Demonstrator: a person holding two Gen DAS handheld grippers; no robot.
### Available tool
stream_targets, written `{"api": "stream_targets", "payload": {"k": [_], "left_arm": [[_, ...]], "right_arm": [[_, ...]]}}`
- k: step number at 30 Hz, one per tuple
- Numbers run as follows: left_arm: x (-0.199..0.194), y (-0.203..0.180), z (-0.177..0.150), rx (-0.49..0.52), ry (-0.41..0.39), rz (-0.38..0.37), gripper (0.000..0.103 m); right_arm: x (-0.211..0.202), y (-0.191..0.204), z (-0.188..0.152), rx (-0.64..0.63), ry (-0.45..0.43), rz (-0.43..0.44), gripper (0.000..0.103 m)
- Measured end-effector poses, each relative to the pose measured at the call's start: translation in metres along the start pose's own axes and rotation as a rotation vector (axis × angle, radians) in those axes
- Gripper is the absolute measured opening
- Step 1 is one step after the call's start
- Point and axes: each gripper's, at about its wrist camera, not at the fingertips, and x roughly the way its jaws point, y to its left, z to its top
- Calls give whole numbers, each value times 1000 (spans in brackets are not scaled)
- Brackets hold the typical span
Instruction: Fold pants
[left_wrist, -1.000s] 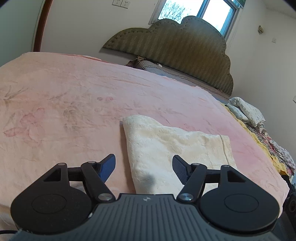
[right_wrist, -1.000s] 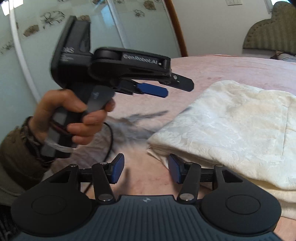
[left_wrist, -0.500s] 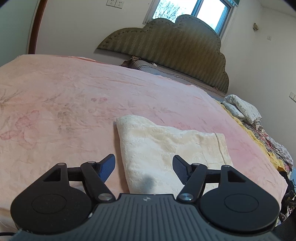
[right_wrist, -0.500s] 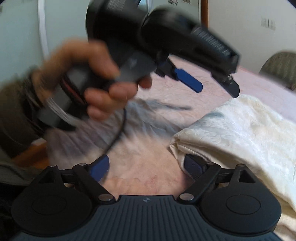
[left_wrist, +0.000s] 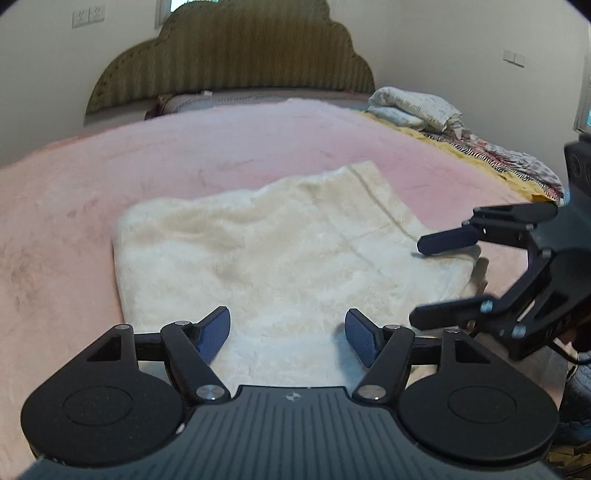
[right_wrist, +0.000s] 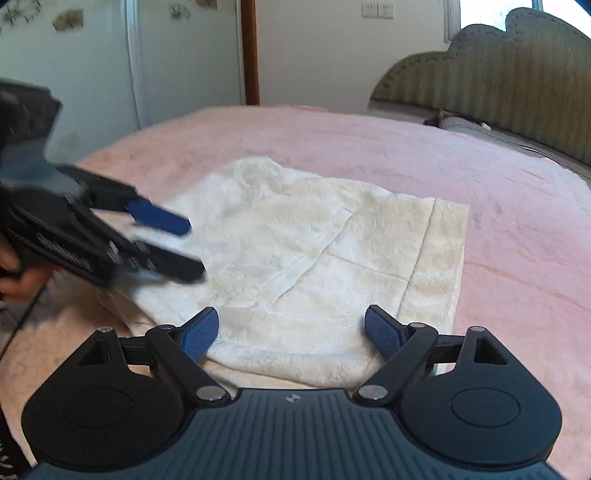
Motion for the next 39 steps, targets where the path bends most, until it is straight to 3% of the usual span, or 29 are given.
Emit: {"api": "stream_targets", "payload": {"k": [2, 5, 8, 10, 13, 16, 19, 23, 25, 28, 31, 36, 38, 39], "left_arm": [[-4, 9, 14, -49, -44, -5, 73], [4, 23, 29, -131, -54, -2, 78], [32, 30, 24, -187, 58, -19, 80], [29, 23, 14, -155, 29, 19, 78], [6, 23, 11, -131, -44, 77, 80], [-16, 51, 8, -214, -108, 84, 88], [-18, 91, 0, -388, -70, -1, 92], [2, 130, -20, -623, 29, -236, 92], [9, 135, -23, -631, 10, -309, 99], [22, 136, -19, -624, 17, -415, 102], [34, 131, -8, -598, 36, -430, 102], [53, 116, 0, -582, 24, -454, 100], [55, 111, -1, -578, 7, -444, 98], [54, 109, -3, -571, -3, -441, 94]], "right_arm": [[-10, -11, 14, 1, -47, -2, 87], [-4, -13, 41, -55, -97, -76, 87], [32, -28, 48, -94, 10, -107, 87], [55, -30, 35, -132, 84, -122, 87], [36, -39, 24, -50, 19, -87, 88], [14, -71, 12, 134, -41, -55, 88], [11, -113, -6, 351, -19, 33, 88], [12, -133, -17, 449, -28, 219, 88], [20, -136, -15, 468, -26, 351, 89], [34, -138, -9, 433, 0, 430, 94], [46, -152, -2, 476, 11, 523, 95], [76, -150, 15, 518, -17, 576, 94], [82, -144, 20, 506, -21, 564, 79], [86, -142, 21, 503, -4, 535, 55]]}}
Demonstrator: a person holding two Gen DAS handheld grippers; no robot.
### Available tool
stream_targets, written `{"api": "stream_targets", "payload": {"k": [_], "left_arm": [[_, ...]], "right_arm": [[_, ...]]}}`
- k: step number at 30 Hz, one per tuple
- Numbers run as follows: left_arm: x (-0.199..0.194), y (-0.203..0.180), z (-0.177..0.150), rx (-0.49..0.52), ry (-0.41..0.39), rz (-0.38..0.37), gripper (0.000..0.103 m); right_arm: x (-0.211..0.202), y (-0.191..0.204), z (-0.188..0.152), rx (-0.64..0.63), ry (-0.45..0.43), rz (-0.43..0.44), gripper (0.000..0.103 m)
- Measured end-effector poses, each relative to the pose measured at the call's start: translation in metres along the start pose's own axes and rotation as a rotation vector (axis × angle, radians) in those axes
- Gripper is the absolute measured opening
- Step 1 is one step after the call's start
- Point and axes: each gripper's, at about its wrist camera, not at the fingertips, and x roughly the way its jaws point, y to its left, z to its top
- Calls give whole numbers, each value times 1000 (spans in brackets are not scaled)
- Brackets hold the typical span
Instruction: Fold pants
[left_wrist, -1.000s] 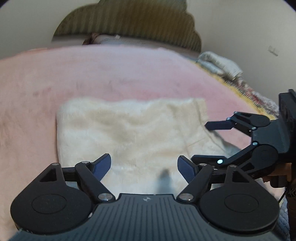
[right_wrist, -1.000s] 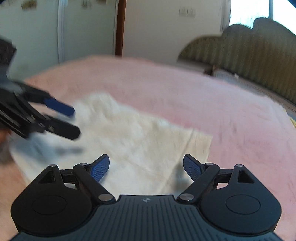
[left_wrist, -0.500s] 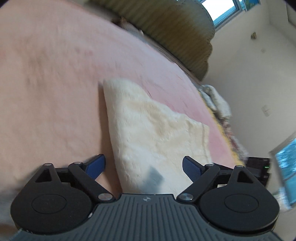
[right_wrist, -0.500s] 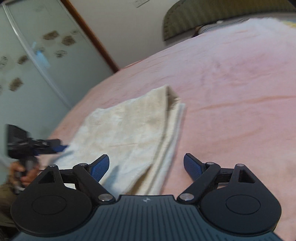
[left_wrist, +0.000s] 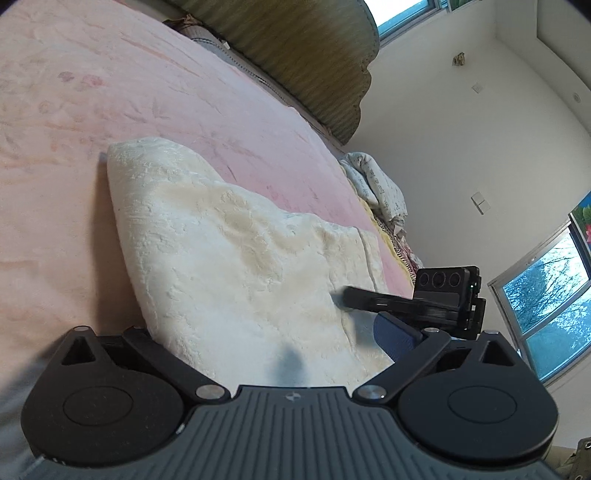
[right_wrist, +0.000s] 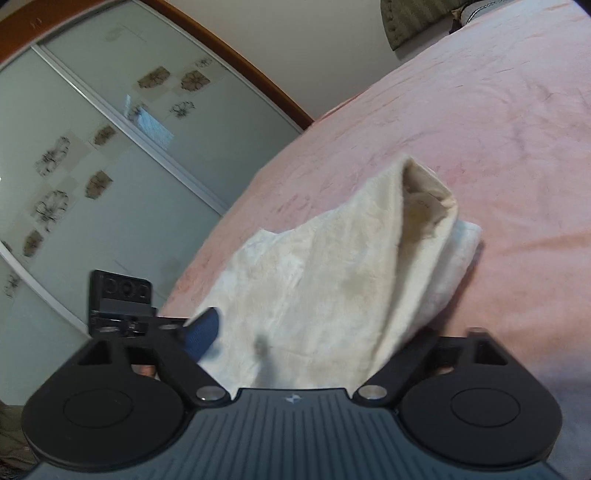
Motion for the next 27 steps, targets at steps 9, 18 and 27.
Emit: {"api": "stream_targets", "payload": {"k": [9, 18, 27], "left_arm": [[-14, -24, -10, 166, -58, 168, 22], [-61, -40, 30, 355, -210, 323, 21], [-54, 17, 121, 298, -239, 483, 26]], "right_arm": [[-8, 23, -6, -47, -59, -103, 25], [13, 74, 43, -197, -104, -22, 24], [112, 67, 130, -201, -90, -56, 24]]}}
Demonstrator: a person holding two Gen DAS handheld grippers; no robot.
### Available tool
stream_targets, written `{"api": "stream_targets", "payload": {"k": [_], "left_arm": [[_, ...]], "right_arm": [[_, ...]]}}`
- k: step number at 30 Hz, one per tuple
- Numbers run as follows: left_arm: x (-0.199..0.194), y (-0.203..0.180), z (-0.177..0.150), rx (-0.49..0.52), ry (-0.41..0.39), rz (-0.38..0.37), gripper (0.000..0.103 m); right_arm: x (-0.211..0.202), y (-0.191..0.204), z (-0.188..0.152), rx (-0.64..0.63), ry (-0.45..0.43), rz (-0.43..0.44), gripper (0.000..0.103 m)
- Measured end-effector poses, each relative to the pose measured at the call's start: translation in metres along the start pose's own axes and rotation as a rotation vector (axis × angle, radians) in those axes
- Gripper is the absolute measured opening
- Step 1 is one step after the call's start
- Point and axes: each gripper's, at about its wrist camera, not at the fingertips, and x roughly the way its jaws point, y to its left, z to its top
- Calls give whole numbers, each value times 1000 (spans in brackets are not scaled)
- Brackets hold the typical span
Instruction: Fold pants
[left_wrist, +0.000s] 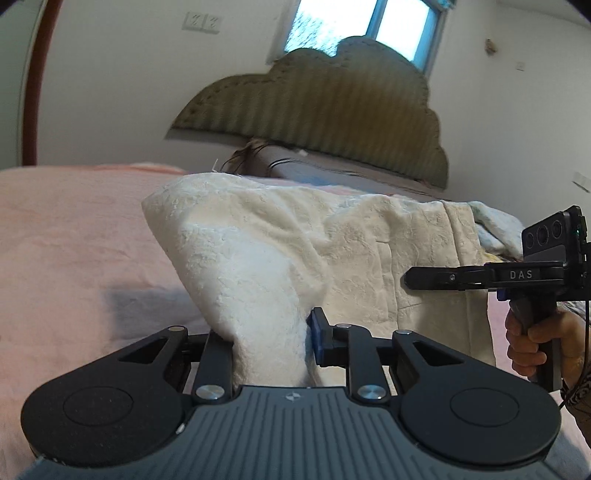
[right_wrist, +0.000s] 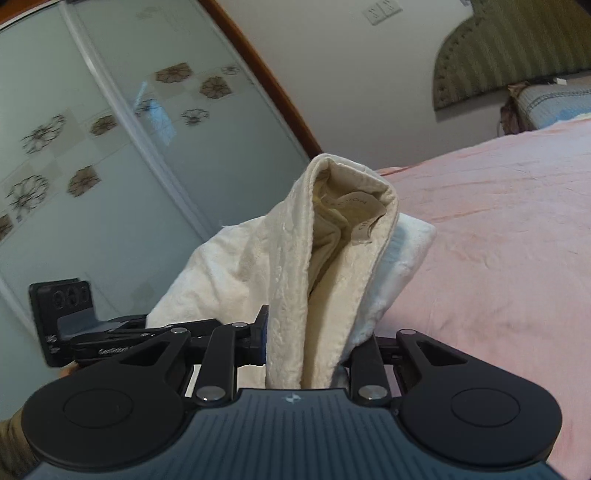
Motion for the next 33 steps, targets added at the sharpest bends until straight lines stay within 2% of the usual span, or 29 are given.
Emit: {"api": "stream_targets", "payload": {"k": [2, 5, 7, 8, 9, 11, 13, 15, 16, 17, 19, 20, 21, 23, 24, 26, 27, 29, 30, 33], "left_arm": [[16, 19, 0, -46, 40, 12, 28], [38, 35, -7, -47, 92, 54, 42], [37, 44, -8, -55, 86, 72, 63], [35, 47, -6, -59, 81, 82, 68], [29, 48, -6, -59, 75, 114, 77], [13, 47, -4, -36, 35, 194, 78], [-7, 40, 0, 4, -39, 252, 77], [-31, 25, -1, 36, -90, 224, 78], [-40, 16, -3, 40, -98, 173, 78], [-47, 6, -7, 40, -93, 106, 79], [-42, -10, -15, 57, -35, 39, 88], [-34, -17, -20, 65, 9, 49, 88], [-24, -19, -23, 66, 49, 68, 86], [-5, -16, -31, 67, 101, 94, 85], [-5, -13, -32, 48, 94, 101, 84], [-19, -19, -28, 27, 76, 128, 82], [-27, -23, -27, 31, 56, 114, 84], [-39, -28, -32, 25, 20, 95, 91], [-37, -29, -36, 14, 32, 110, 99], [-26, -28, -49, 27, 64, 166, 96]], "right_arm": [[24, -19, 4, 42, 19, -28, 24], [53, -40, 0, 71, 77, -107, 28], [68, -48, -5, 68, 122, -185, 46], [67, -54, -9, 87, 125, -193, 48], [62, -59, -13, 115, 117, -172, 46], [45, -67, -20, 162, 96, -149, 51], [25, -65, -24, 146, 71, -204, 54], [0, -54, -27, 99, 9, -297, 56], [-13, -48, -30, 101, -35, -325, 56], [-24, -42, -33, 111, -70, -292, 56], [-36, -32, -40, 137, -91, -75, 56], [-35, -25, -45, 143, -66, 15, 55], [-31, -19, -49, 131, -32, 36, 55], [-14, -8, -59, 63, 69, -61, 55], [-7, -7, -65, 21, 98, -106, 54], [-8, -6, -71, 22, 76, -142, 54], [-13, -2, -71, 48, 55, -167, 55], [-23, 17, -71, -4, 16, -177, 57], [-24, 24, -74, -38, 19, -172, 59], [-11, 28, -88, -87, 61, -226, 61]]}}
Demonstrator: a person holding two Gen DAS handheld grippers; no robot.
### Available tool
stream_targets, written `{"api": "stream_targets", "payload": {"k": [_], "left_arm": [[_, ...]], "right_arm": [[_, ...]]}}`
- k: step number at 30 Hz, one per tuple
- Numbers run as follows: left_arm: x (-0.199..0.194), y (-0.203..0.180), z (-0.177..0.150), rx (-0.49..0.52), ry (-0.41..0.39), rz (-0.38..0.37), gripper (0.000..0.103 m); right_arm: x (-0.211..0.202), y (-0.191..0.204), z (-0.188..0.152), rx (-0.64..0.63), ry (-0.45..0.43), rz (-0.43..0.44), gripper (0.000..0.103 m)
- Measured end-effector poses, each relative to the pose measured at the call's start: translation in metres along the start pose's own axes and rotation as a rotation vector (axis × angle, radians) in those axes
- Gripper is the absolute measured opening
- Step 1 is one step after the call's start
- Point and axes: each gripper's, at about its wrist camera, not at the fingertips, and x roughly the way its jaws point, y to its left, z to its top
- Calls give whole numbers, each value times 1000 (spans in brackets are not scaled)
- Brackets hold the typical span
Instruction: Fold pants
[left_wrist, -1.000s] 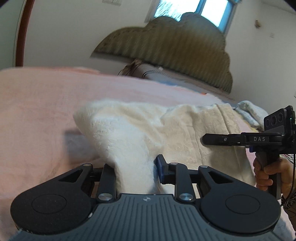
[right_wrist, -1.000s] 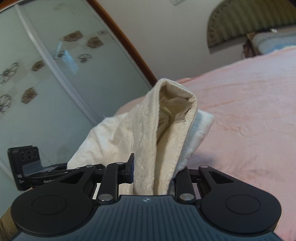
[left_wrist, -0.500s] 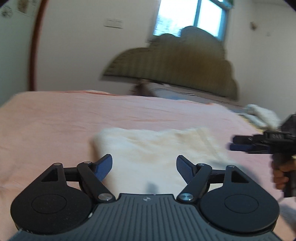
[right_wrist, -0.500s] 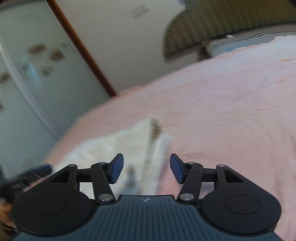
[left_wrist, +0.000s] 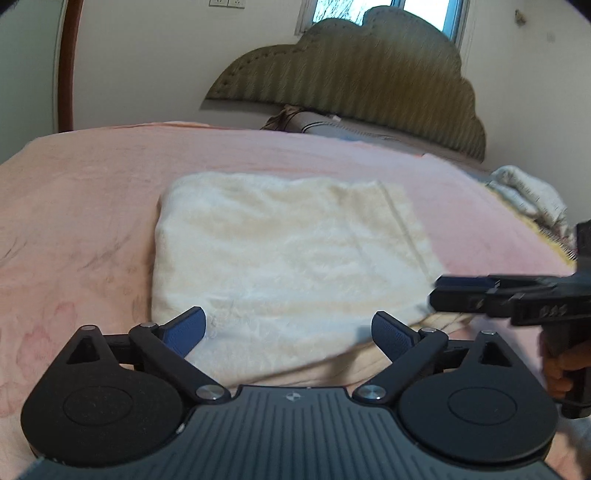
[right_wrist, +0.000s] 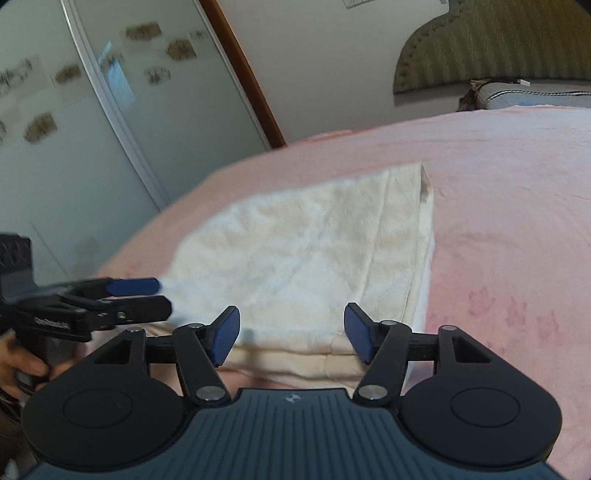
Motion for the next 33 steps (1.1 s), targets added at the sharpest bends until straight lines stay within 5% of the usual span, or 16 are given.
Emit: {"api": "stream_targets", "payload": {"k": [3, 5, 7, 8, 21, 33], "left_arm": [[-23, -13, -3, -4, -31, 61, 97], [-40, -21, -8, -26, -53, 40, 97], [-50, -26, -16, -55, -44, 53, 97], [-52, -28, -20, -66, -31, 63, 97], [-75, -38, -58, -130, 26, 151, 97], [-78, -38, -70, -126, 51, 181, 97]], "right_arm": [[-7, 9, -2, 39, -23, -59, 62], [-20, 26, -2, 24, -35, -127, 74], [-33, 43, -9, 10, -80, -139, 98], [-40, 50, -16, 10, -99, -125, 99], [-58, 96, -66, 18, -17, -134, 100], [-56, 117, -86, -123, 13, -260, 100]]}}
